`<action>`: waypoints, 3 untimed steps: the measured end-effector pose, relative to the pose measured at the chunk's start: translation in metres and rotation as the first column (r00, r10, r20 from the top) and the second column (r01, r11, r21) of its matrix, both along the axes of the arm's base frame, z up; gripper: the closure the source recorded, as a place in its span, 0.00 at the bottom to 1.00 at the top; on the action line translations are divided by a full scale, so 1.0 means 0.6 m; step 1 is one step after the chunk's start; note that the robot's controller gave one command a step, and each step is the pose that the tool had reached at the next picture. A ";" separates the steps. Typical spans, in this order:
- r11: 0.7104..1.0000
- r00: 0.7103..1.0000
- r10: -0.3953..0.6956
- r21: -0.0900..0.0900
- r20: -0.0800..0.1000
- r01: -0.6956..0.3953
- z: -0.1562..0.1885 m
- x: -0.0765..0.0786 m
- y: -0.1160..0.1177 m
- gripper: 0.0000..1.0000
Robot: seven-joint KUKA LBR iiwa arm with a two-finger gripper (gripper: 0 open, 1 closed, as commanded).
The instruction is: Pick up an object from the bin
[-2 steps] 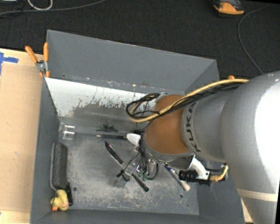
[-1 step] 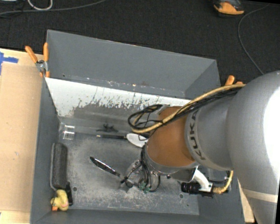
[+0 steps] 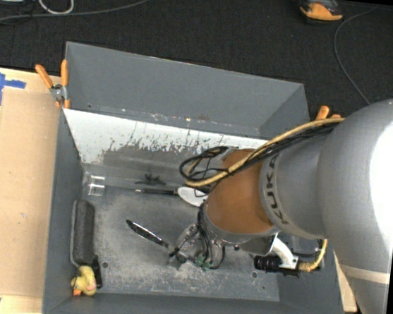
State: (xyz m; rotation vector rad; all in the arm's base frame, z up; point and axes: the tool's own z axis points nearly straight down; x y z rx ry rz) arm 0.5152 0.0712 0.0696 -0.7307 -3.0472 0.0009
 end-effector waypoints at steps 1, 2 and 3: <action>1.000 1.000 0.000 -0.001 -0.009 0.000 0.033 -0.004 -0.001 1.00; 1.000 1.000 0.003 0.000 0.000 -0.003 0.083 0.000 -0.001 1.00; 1.000 1.000 0.003 -0.001 -0.010 -0.003 0.148 -0.004 -0.002 1.00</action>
Offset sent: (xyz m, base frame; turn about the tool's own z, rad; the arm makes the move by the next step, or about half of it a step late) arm -0.0012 -0.0004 0.0291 0.0004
